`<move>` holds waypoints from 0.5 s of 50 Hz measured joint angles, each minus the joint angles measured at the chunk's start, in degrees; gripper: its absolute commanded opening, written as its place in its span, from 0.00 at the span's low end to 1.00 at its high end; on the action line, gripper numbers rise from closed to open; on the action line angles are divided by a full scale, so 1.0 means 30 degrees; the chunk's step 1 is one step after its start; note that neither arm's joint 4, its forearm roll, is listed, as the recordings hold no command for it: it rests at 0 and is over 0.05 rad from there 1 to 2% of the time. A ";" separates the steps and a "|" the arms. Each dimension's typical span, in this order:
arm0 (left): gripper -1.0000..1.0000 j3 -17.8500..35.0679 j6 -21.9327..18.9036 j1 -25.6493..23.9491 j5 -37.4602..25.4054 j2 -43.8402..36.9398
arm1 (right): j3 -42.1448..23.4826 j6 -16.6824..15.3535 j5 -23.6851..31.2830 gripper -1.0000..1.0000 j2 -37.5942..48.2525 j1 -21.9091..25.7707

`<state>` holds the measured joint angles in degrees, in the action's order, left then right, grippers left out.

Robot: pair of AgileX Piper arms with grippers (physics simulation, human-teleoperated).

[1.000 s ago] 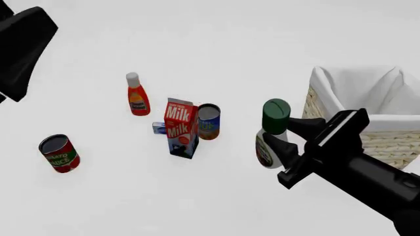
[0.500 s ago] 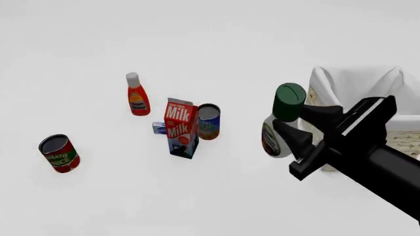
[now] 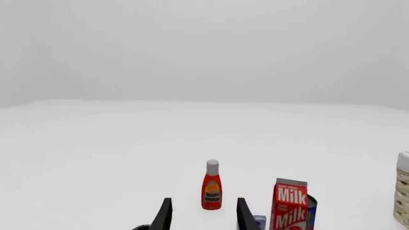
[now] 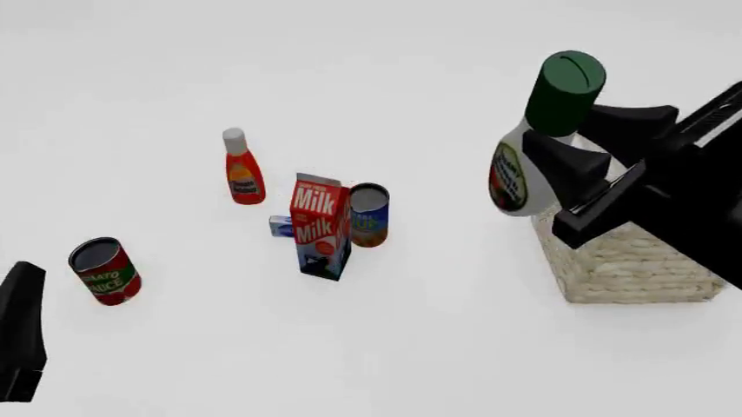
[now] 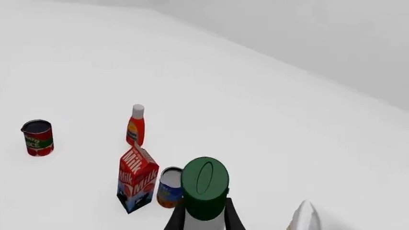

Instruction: Pick the salad dressing and place it in the basket.

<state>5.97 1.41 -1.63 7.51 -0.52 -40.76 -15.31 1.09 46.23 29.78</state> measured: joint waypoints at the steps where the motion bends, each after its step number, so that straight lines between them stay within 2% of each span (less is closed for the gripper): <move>1: 1.00 -0.0075 0.0054 0.0087 0.0013 0.0016 | -0.0190 -0.0044 0.0098 0.00 -0.0016 -0.0092; 25: 1.00 -0.1537 0.0379 0.1206 0.0052 0.0158 | -0.5020 -0.0366 0.2060 0.00 0.0449 -0.3724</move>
<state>1.36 2.54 1.99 7.66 -0.05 -55.82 -16.41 7.27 47.58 18.61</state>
